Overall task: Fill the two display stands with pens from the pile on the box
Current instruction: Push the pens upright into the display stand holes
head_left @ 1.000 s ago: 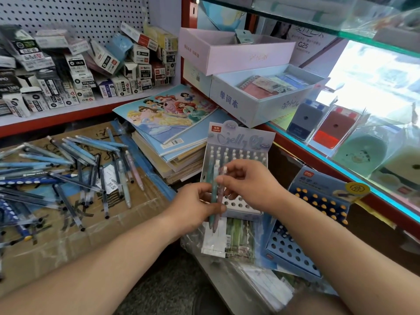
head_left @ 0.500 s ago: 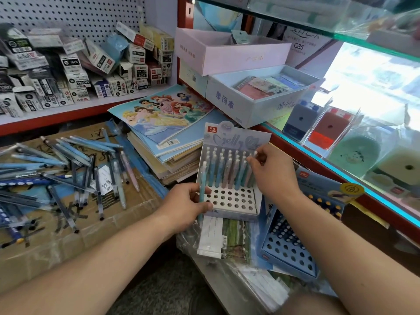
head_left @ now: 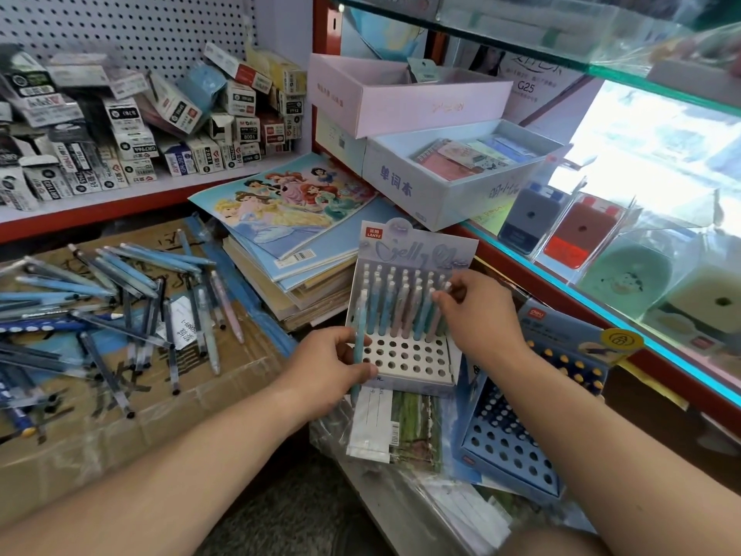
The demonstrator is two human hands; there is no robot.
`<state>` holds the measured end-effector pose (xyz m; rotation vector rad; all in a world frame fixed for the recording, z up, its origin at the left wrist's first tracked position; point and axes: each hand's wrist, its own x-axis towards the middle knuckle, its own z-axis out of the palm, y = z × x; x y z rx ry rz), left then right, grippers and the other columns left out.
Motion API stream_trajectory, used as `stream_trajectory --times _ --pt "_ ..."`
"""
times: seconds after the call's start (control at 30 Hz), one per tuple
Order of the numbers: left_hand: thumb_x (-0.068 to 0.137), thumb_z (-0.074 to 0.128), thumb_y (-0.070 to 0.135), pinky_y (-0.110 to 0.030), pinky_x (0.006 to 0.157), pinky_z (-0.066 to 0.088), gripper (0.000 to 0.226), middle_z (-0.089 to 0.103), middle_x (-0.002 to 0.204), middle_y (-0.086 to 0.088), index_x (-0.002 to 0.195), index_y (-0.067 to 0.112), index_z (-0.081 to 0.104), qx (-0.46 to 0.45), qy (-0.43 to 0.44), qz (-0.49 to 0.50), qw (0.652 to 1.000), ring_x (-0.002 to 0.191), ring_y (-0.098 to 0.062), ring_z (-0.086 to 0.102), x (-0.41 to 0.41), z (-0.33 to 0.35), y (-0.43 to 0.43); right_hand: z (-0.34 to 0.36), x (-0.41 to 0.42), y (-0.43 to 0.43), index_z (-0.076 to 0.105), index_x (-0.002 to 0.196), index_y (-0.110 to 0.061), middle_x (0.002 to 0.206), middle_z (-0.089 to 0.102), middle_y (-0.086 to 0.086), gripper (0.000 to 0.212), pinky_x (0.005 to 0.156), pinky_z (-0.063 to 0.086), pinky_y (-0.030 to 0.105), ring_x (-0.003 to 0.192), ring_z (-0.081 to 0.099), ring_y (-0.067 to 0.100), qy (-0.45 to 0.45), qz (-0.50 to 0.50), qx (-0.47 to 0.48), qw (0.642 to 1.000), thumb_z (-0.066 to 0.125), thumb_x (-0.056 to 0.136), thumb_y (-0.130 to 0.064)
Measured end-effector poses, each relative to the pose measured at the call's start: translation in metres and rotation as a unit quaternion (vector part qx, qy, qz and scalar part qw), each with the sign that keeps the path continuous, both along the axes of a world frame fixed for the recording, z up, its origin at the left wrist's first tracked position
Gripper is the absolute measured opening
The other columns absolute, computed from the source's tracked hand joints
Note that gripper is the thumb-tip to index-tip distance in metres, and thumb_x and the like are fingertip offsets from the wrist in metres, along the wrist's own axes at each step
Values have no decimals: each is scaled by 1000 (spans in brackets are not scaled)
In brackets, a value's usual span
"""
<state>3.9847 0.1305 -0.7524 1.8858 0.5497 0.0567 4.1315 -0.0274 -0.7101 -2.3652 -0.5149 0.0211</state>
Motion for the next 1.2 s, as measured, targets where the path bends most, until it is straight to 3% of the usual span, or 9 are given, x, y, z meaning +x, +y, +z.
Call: stream_trajectory --times 0.13,0.3,0.5,0.7,0.83,0.9,1.03,1.13,1.2 --pt "81 86 18 -23 70 55 32 70 98 -7 104 26 65 8 -11 18 1000 86 -18 69 1 -2 0 -5 -1 4 65 105 -21 95 65 -6 8 75 51 30 88 63 11 11 0 -28 1000 65 100 -28" --pt "78 88 17 -24 69 56 35 71 96 -1 102 21 63 5 -13 30 999 84 -15 69 4 -4 0 -7 0 5 51 107 -23 93 62 -6 14 65 49 26 83 60 7 -6 6 -13 1000 63 100 -20" --pt "79 87 19 -23 67 54 30 71 93 -1 99 24 65 19 -18 22 999 82 -14 69 5 -4 0 -8 2 2 55 101 -27 90 58 -12 11 62 42 21 85 58 9 1 15 -27 1000 63 100 -20" --pt "83 85 19 -29 72 58 26 71 92 -3 102 26 69 8 -24 13 1000 82 -16 70 4 -1 -1 10 -7 2 54 120 -21 101 63 -4 26 80 59 38 93 64 14 2 2 -9 1000 66 97 -26" --pt "84 83 15 -14 59 52 24 69 92 -6 99 27 68 -10 -44 12 999 64 2 63 6 0 -5 18 -23 7 60 116 -28 93 65 -5 22 58 53 22 77 66 9 55 38 56 996 65 97 -38" --pt "84 83 13 -16 61 54 26 68 89 -4 98 28 68 -11 -60 8 998 61 5 61 7 2 -9 15 -29 12 62 114 -29 89 68 -5 25 58 55 24 74 68 10 90 75 67 991 69 94 -43" --pt "83 84 19 -34 78 60 28 71 93 -3 107 25 70 14 -82 -4 997 80 -13 68 11 4 -17 13 -33 15 65 109 -23 85 73 0 16 70 63 36 75 72 11 102 120 80 984 71 95 -27" --pt "87 79 36 -29 93 54 39 61 114 7 122 29 64 118 -84 4 989 103 -9 60 15 4 -15 21 -27 7 64 104 -25 89 72 -3 9 69 61 27 78 71 7 86 94 127 984 68 97 -23" --pt "90 74 42 -34 109 45 57 50 135 6 140 28 52 179 -62 17 982 124 -11 52 16 3 -8 27 -20 1 62 103 -30 91 69 -7 9 66 57 19 80 68 0 32 50 140 988 67 98 -25"
